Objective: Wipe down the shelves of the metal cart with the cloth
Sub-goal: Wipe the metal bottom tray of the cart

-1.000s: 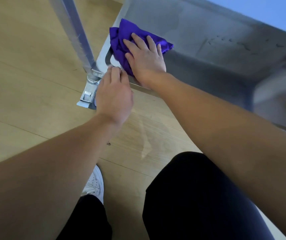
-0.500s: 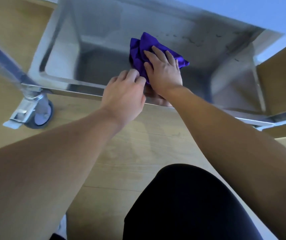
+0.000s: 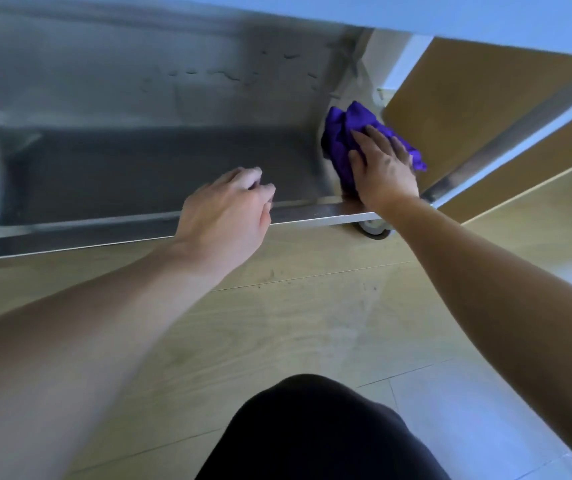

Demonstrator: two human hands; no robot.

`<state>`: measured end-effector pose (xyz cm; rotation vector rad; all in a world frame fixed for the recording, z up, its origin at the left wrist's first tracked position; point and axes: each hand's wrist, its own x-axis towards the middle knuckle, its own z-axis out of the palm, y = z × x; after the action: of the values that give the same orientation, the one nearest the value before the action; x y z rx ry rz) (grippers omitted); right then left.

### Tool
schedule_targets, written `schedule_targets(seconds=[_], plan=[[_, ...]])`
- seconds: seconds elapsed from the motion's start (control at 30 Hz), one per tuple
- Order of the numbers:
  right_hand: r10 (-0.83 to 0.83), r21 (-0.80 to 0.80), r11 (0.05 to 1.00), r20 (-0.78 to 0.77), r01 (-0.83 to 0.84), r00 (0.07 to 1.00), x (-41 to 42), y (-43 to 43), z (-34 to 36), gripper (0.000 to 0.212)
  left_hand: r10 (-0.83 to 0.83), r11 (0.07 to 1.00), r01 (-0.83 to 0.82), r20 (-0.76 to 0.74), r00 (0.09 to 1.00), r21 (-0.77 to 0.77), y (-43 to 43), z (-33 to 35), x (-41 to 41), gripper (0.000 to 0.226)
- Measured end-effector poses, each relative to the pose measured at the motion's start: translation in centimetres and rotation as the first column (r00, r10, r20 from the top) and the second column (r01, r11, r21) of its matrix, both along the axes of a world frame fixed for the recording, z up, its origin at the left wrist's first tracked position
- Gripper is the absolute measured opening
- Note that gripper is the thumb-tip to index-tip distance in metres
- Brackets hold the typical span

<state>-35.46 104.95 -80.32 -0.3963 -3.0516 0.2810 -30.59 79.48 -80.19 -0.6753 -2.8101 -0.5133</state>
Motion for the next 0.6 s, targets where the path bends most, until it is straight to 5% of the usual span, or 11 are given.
schedule_targets(seconds=[0.2, 0.43, 0.6], plan=[[-0.135, -0.007, 0.991, 0.028, 0.136, 0.99, -3.7, -1.3, 0.0, 0.044, -0.027, 1.0, 0.027, 0.0, 1.0, 0.015, 0.2, -0.5, -0.3, 0.025], [0.418, -0.008, 0.908, 0.009, -0.418, 0.908, -6.0, -11.4, -0.5, 0.045, -0.016, 1.0, 0.016, 0.051, 0.999, -0.001, -0.5, 0.0, -0.5, 0.031], [0.234, 0.011, 0.972, -0.062, -0.234, 0.97, -7.3, -3.3, -1.1, 0.044, 0.034, 0.998, -0.039, 0.09, 0.995, 0.055, -0.3, -0.7, -0.3, 0.031]])
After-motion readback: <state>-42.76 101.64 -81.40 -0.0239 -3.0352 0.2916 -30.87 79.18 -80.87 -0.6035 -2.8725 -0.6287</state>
